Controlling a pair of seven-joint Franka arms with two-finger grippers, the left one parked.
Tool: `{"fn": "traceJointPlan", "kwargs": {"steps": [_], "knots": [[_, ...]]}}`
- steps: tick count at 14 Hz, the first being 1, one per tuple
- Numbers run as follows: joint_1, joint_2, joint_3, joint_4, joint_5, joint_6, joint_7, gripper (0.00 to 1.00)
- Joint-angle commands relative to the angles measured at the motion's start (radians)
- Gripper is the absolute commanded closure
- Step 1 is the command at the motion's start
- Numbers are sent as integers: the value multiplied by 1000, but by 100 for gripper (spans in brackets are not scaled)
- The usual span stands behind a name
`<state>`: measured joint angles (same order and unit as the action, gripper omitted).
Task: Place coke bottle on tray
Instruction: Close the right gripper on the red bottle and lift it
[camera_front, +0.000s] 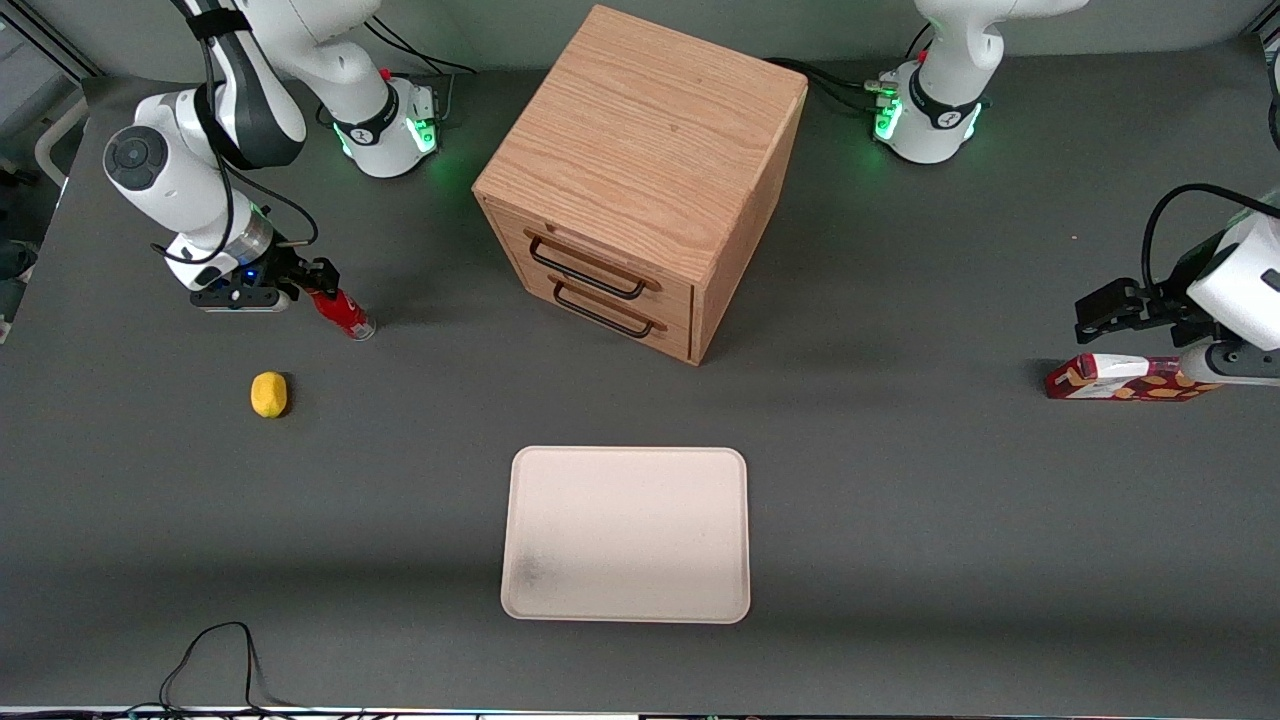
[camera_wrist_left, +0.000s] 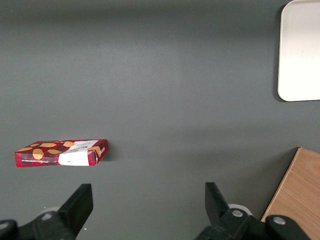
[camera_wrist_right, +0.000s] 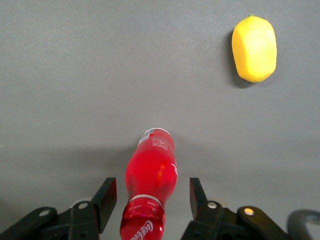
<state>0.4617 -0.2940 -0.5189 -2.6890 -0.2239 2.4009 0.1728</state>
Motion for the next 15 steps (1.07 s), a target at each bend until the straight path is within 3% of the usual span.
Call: {"fn": "traceJointPlan", "kwargs": {"steps": [1,5,10,13,15], "knots": [[32,10,-4,0,37,15,21,63],[40,18,-3,9,69,10,19,98],[38,42,51,148,69,-101,19,100],[37,93,100,360,72,-286,16,100],[37,168,143,560,128,-443,2,100]]}}
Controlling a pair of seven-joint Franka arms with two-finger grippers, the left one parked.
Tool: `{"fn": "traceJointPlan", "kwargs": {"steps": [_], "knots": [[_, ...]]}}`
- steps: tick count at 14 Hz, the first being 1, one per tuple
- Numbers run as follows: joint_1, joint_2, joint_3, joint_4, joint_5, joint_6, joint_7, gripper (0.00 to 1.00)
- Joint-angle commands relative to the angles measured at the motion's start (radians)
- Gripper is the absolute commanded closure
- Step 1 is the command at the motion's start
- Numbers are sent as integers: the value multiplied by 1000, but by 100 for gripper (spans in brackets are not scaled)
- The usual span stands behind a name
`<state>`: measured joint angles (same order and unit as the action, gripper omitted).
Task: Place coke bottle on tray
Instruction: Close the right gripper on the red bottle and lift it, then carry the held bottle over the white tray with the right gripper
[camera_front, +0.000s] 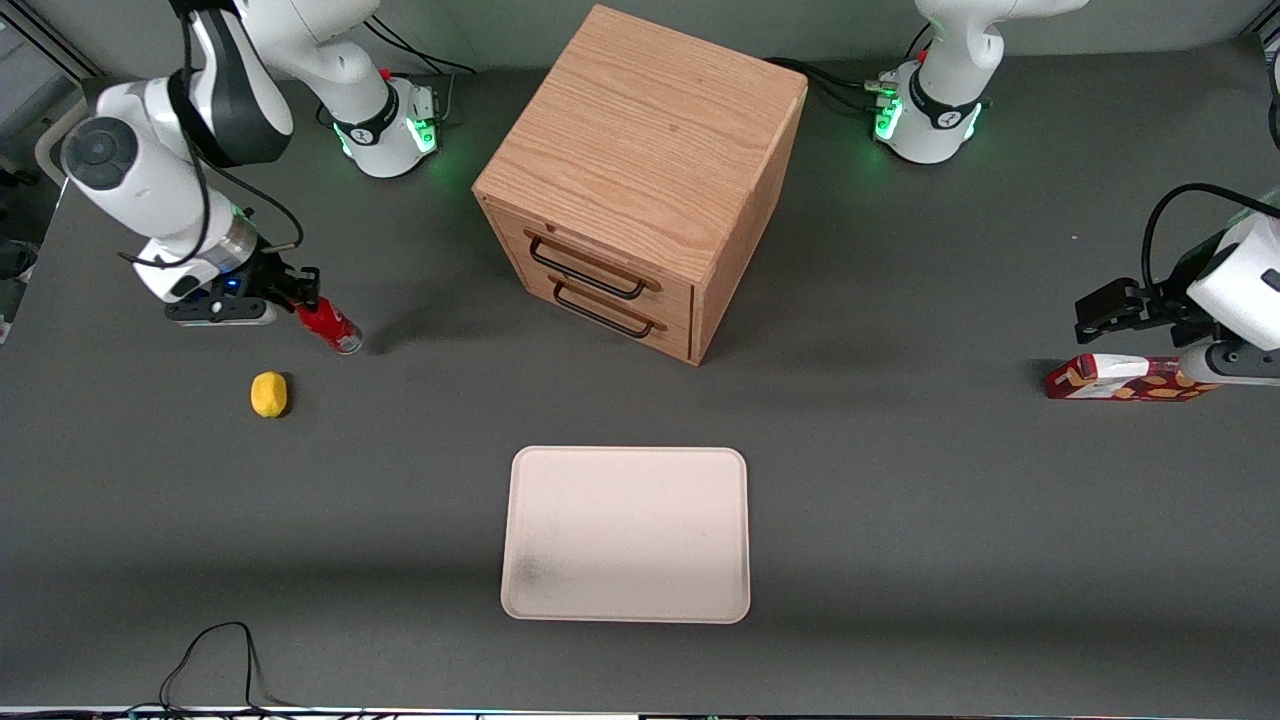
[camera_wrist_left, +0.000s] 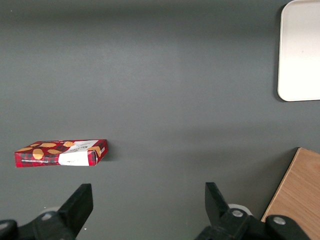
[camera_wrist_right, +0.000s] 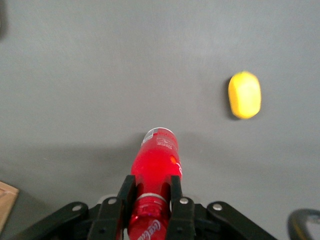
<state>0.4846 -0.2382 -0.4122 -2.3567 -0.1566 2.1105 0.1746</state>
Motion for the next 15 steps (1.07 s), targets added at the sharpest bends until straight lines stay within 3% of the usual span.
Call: {"fn": "traceJointPlan", "kwargs": {"steps": [1,5,9,11,15], "knots": [[14,149,53,325,78,-225,-3,100],[9,311,117,705,95,-430,-12,100],[-3,604,124,1271,195,-728,-15,100],[-11,718,151,1456,197,-761,-15,100],[-70,819,283,1535,198,-663,-9,100]]}}
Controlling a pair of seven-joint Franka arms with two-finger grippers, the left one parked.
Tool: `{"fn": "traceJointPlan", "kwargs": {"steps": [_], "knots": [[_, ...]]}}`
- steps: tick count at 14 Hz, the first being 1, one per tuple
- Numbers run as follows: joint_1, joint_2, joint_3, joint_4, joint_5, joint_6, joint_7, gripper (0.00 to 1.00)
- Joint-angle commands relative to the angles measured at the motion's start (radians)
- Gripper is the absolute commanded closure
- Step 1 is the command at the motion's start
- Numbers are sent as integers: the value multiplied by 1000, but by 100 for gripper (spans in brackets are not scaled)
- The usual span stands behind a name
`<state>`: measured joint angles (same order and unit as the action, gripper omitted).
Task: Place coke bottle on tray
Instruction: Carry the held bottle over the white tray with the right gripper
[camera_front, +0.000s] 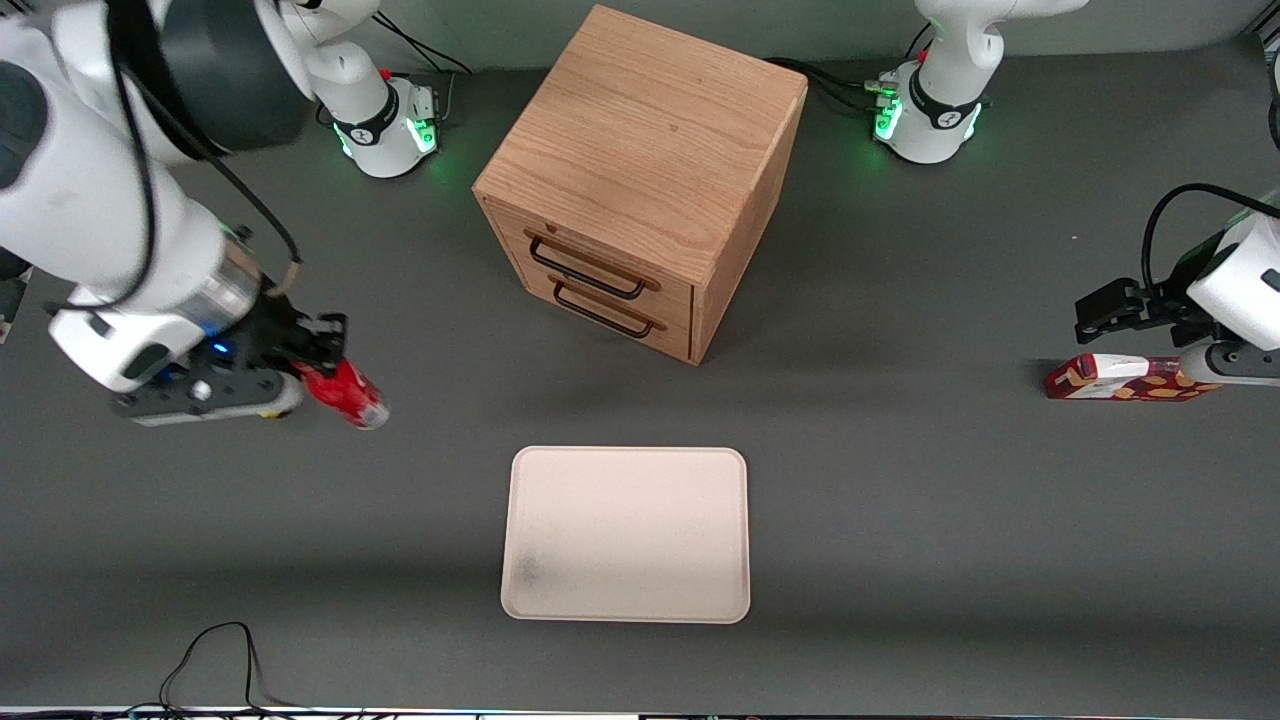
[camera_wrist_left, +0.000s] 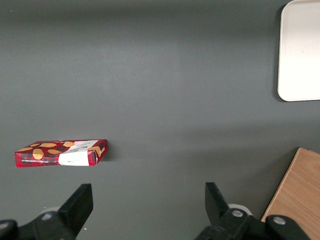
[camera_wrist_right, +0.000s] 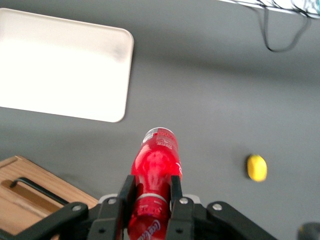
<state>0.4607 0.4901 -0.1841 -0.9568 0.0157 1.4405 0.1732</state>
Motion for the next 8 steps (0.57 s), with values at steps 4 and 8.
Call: {"fn": "traceJointPlan", "kwargs": {"steps": [4,8], "knots": [[-80,189,153,135,49,216,-4,100],[-79,274,166,133,47,374,2,100]]}}
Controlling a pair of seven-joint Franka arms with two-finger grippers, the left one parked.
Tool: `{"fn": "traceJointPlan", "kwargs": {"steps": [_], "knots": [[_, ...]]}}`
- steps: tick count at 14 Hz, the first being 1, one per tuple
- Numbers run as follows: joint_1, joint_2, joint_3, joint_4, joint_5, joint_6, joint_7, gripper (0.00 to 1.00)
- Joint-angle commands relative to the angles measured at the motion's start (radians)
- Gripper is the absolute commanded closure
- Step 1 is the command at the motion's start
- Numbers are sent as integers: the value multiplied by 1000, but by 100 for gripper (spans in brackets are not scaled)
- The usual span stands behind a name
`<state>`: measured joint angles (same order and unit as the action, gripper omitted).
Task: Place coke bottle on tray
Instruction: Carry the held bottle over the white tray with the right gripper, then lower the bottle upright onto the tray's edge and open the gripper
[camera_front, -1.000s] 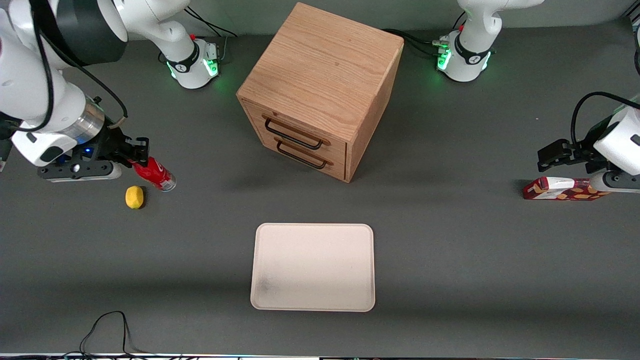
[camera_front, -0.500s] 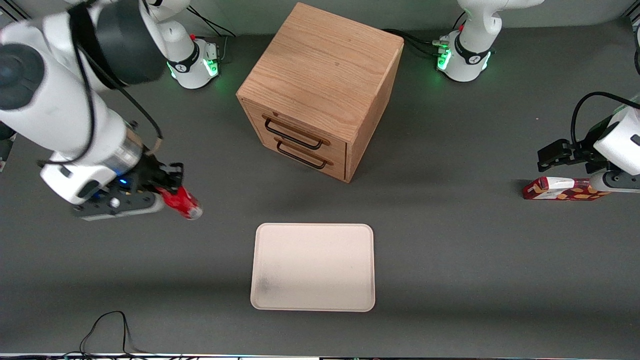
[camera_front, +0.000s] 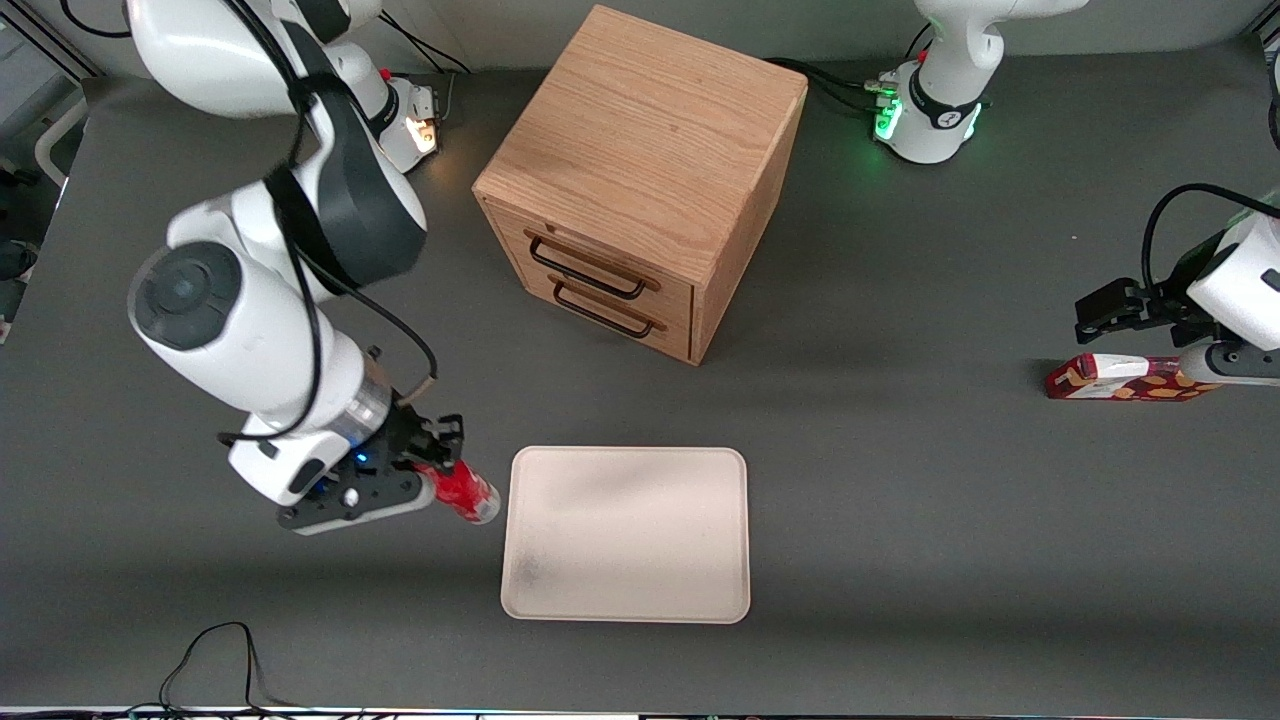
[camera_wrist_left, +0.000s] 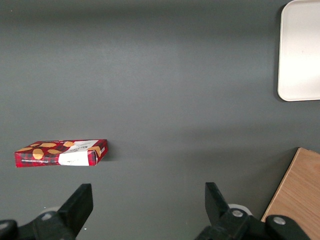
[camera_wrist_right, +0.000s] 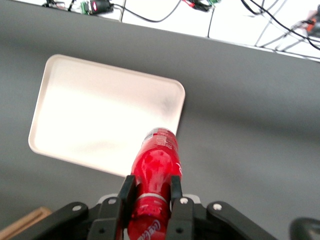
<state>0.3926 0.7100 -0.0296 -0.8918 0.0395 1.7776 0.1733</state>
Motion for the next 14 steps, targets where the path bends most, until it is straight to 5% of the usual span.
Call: {"fn": "traceJointPlan", "kwargs": {"steps": [1,14], "knots": [[-11,78,11,67,23,66,-1,100],[-3,264,10,34,14,376,-11,100]]}}
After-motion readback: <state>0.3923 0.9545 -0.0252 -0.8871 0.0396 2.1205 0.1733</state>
